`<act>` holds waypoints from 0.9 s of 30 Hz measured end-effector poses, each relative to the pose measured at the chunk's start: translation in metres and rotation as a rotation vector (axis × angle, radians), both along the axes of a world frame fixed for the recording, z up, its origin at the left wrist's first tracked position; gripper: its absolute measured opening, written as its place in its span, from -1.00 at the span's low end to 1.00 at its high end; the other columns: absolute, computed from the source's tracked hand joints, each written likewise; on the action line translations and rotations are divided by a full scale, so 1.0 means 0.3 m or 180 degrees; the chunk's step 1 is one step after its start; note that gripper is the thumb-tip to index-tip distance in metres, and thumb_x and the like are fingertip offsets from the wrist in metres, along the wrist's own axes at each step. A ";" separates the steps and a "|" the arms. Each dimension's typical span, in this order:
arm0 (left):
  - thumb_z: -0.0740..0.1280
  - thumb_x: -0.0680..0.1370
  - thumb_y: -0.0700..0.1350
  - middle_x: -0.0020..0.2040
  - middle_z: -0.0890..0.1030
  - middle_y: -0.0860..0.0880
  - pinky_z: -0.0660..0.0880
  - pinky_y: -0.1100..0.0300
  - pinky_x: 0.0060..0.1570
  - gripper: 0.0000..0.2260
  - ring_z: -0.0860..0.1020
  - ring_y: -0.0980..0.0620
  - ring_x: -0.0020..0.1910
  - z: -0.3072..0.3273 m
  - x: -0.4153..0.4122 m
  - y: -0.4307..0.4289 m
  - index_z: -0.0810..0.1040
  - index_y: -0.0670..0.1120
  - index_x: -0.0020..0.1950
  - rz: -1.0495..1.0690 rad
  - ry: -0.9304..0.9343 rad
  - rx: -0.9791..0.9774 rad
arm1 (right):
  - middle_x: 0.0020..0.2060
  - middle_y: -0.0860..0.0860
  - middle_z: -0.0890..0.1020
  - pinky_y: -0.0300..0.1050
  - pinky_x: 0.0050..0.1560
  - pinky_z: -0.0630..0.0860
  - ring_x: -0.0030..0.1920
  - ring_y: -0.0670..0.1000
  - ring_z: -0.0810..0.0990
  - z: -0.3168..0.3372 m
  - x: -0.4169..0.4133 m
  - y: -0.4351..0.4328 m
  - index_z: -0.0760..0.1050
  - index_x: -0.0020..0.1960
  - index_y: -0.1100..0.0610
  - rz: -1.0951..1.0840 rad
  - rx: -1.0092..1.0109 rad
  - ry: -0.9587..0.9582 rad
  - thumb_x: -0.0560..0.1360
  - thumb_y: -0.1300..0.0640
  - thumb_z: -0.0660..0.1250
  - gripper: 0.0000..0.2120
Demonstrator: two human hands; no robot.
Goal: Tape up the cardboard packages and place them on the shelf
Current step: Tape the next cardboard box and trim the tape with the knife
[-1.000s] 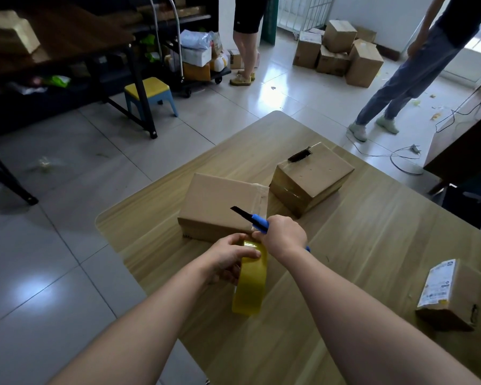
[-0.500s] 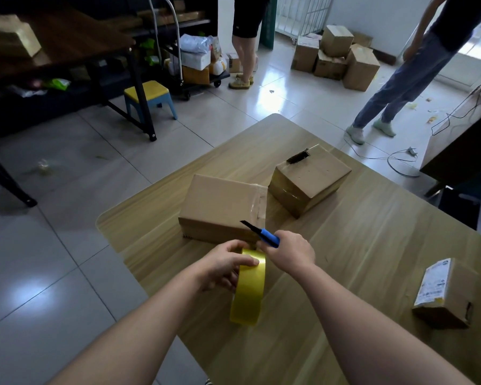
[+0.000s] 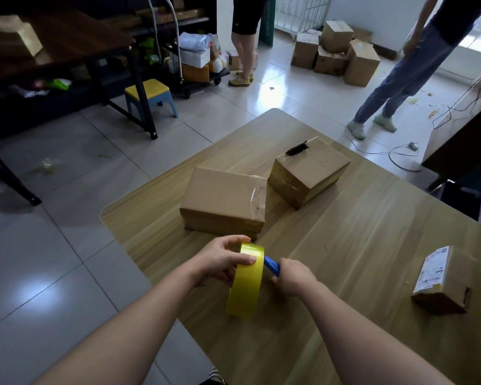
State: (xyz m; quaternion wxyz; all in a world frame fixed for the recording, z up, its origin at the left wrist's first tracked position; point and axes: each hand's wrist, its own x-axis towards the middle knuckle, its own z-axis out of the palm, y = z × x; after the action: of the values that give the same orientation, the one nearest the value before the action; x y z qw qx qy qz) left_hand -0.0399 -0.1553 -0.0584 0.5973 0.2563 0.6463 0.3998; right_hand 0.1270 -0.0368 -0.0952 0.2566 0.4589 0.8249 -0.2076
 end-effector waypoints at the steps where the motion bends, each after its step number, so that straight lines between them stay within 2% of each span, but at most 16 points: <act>1: 0.51 0.42 -0.09 0.11 0.57 -0.17 0.56 0.11 -0.32 -0.47 0.58 -0.02 -0.25 0.002 0.001 -0.004 0.46 0.11 0.34 0.0007 0.0004 0.0010 | 0.11 0.05 0.58 -0.08 -0.02 0.48 0.10 0.09 0.57 -0.007 0.000 -0.007 0.46 0.23 0.10 0.0030 -0.0034 -0.0060 0.54 -0.08 0.32 -0.65; 3: 0.51 0.42 -0.10 0.08 0.57 -0.17 0.56 0.10 -0.32 -0.50 0.58 -0.03 -0.26 0.010 -0.001 -0.012 0.47 0.11 0.32 0.0022 -0.0009 0.0019 | 0.09 0.06 0.59 -0.08 -0.04 0.51 0.07 0.08 0.58 -0.014 0.000 -0.022 0.50 0.21 0.10 0.0118 -0.0093 -0.0153 0.54 -0.02 0.33 -0.70; 5: 0.50 0.43 -0.10 0.10 0.57 -0.18 0.58 0.07 -0.27 -0.54 0.60 -0.08 -0.18 0.018 -0.005 -0.017 0.48 0.14 0.27 0.0044 -0.0001 0.0015 | 0.08 0.06 0.59 -0.10 -0.12 0.48 0.05 0.07 0.58 -0.018 -0.002 -0.037 0.51 0.18 0.10 0.0269 -0.0031 -0.0169 0.56 0.04 0.31 -0.76; 10: 0.48 0.45 -0.12 0.03 0.57 -0.16 0.60 -0.03 -0.18 -0.61 0.56 -0.14 -0.12 0.056 -0.003 -0.012 0.51 0.15 0.22 0.0147 -0.0015 0.0075 | 0.04 0.05 0.58 -0.12 -0.16 0.41 0.03 0.09 0.56 0.022 -0.020 -0.058 0.51 0.10 0.06 0.0183 0.0258 0.0090 0.57 -0.04 0.27 -0.79; 11: 0.47 0.46 -0.14 0.02 0.57 -0.15 0.60 -0.05 -0.14 -0.62 0.55 -0.16 -0.09 0.068 0.001 -0.006 0.51 0.14 0.21 0.0177 -0.0056 0.0106 | -0.01 0.05 0.59 -0.12 -0.17 0.42 -0.02 0.09 0.56 0.038 -0.028 -0.057 0.52 0.03 0.06 -0.0061 0.0319 0.0339 0.58 -0.05 0.24 -0.80; 13: 0.46 0.45 -0.13 0.03 0.57 -0.15 0.60 -0.08 -0.10 -0.64 0.56 -0.20 -0.05 0.086 0.006 0.007 0.52 0.12 0.20 0.0263 -0.0155 0.0190 | -0.15 0.04 0.63 -0.08 -0.16 0.50 -0.15 0.08 0.58 0.089 -0.049 -0.049 0.52 -0.16 0.11 -0.0845 0.0226 0.1134 0.61 -0.05 0.15 -0.68; 15: 0.47 0.44 -0.11 0.10 0.57 -0.16 0.59 -0.12 -0.06 -0.61 0.58 -0.25 -0.01 0.109 0.015 0.022 0.52 0.10 0.23 0.0334 -0.0207 0.0281 | -0.24 0.10 0.65 0.01 -0.15 0.59 -0.22 0.10 0.63 0.154 -0.069 -0.040 0.54 -0.23 0.17 -0.1820 -0.0366 0.2008 0.61 -0.13 0.12 -0.54; 17: 0.47 0.44 -0.10 0.16 0.54 -0.16 0.59 -0.14 -0.04 -0.55 0.59 -0.26 0.05 0.137 0.029 0.043 0.48 0.07 0.31 0.0376 -0.0204 0.0379 | -0.17 0.14 0.63 -0.06 -0.24 0.53 -0.18 0.08 0.62 0.217 -0.079 -0.026 0.52 -0.12 0.20 -0.2329 -0.0967 0.2455 0.57 -0.30 0.13 -0.44; 18: 0.46 0.45 -0.11 0.17 0.51 -0.16 0.59 -0.14 -0.04 -0.52 0.58 -0.24 0.06 0.153 0.037 0.055 0.45 0.07 0.34 0.0407 -0.0198 0.0434 | -0.09 0.14 0.62 -0.09 -0.20 0.52 -0.12 0.08 0.61 0.240 -0.081 -0.017 0.51 -0.02 0.20 -0.2389 -0.1229 0.2566 0.50 -0.40 0.15 -0.37; 20: 0.45 0.45 -0.11 0.17 0.50 -0.15 0.59 -0.12 -0.03 -0.51 0.58 -0.19 0.04 0.181 0.049 0.077 0.42 0.09 0.35 0.0463 -0.0142 0.0554 | 0.02 0.15 0.63 0.01 0.04 0.58 0.01 0.13 0.63 0.273 -0.076 -0.005 0.50 0.19 0.20 -0.2369 -0.1643 0.2743 0.26 -0.55 0.28 -0.12; 21: 0.46 0.44 -0.11 0.16 0.52 -0.17 0.59 -0.11 -0.02 -0.51 0.58 -0.18 0.05 0.193 0.051 0.086 0.42 0.11 0.34 0.0458 -0.0096 0.0612 | 0.06 0.14 0.64 0.09 0.14 0.56 0.05 0.14 0.63 0.289 -0.073 -0.002 0.49 0.26 0.19 -0.2313 -0.1724 0.2810 0.17 -0.56 0.35 -0.02; 22: 0.47 0.42 -0.10 0.16 0.53 -0.18 0.60 -0.11 -0.01 -0.49 0.58 -0.19 0.07 0.204 0.053 0.093 0.41 0.14 0.32 0.0408 -0.0054 0.0651 | 0.08 0.13 0.63 0.14 0.19 0.54 0.08 0.15 0.63 0.305 -0.069 -0.002 0.49 0.29 0.17 -0.2259 -0.1737 0.2898 0.17 -0.51 0.40 -0.05; 24: 0.47 0.41 -0.05 0.20 0.52 -0.19 0.61 -0.10 0.01 -0.49 0.57 -0.20 0.12 0.224 0.054 0.114 0.42 0.18 0.31 0.0241 0.0010 0.0675 | 0.12 0.13 0.59 0.18 0.23 0.51 0.12 0.16 0.58 0.333 -0.059 0.004 0.48 0.26 0.14 -0.2182 -0.1646 0.3047 0.36 -0.28 0.42 -0.36; 25: 0.44 0.46 -0.04 0.20 0.50 -0.16 0.61 -0.08 0.01 -0.55 0.56 -0.18 0.13 0.242 0.058 0.126 0.43 0.19 0.31 0.0188 0.0082 0.0663 | 0.13 0.13 0.57 0.17 0.23 0.50 0.12 0.16 0.56 0.341 -0.053 0.012 0.48 0.22 0.12 -0.2165 -0.1584 0.3118 0.43 -0.18 0.40 -0.51; 27: 0.33 0.57 -0.03 0.19 0.48 -0.06 0.61 -0.04 0.01 -0.70 0.54 -0.12 0.13 0.282 0.063 0.153 0.49 0.16 0.29 0.0224 0.0520 0.0631 | 0.12 0.11 0.55 0.09 0.19 0.51 0.12 0.14 0.54 0.355 -0.040 0.028 0.49 0.23 0.13 -0.2116 -0.1590 0.3232 0.49 -0.09 0.38 -0.59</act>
State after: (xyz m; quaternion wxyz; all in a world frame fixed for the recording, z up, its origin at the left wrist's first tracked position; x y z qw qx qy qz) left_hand -0.0210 -0.1093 0.0261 0.5001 0.3230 0.6587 0.4601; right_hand 0.1150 -0.0285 0.0113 -0.1436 0.4610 0.5847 -0.6520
